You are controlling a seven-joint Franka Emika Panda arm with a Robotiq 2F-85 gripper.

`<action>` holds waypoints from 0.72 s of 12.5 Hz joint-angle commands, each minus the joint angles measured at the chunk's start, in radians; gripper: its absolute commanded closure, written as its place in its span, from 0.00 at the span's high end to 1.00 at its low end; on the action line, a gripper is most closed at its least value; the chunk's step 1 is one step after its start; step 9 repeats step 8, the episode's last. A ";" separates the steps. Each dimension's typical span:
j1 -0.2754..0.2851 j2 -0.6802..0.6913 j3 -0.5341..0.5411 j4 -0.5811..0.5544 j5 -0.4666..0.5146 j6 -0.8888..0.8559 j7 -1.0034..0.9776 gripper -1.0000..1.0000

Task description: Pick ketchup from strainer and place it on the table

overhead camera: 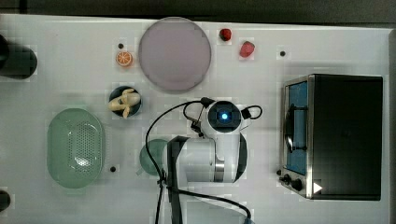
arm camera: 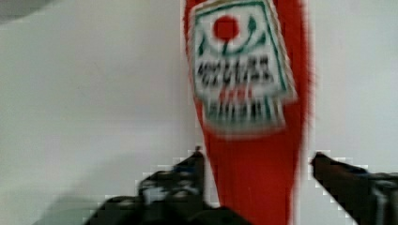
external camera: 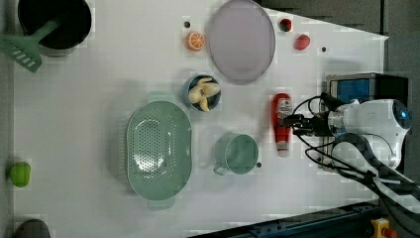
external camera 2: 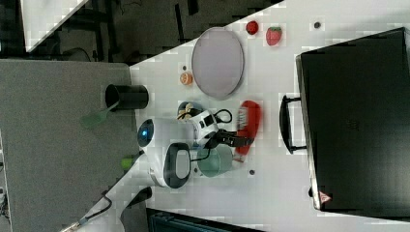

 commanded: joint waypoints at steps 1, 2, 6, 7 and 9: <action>0.011 -0.046 -0.009 0.032 0.006 0.038 -0.031 1.00; 0.011 -0.068 -0.007 0.048 0.006 0.022 -0.022 1.00; 0.012 -0.175 0.010 0.211 0.006 -0.230 0.169 1.00; 0.012 -0.194 0.012 0.273 0.006 -0.336 0.241 1.00; 0.012 -0.207 0.013 0.339 0.006 -0.436 0.295 1.00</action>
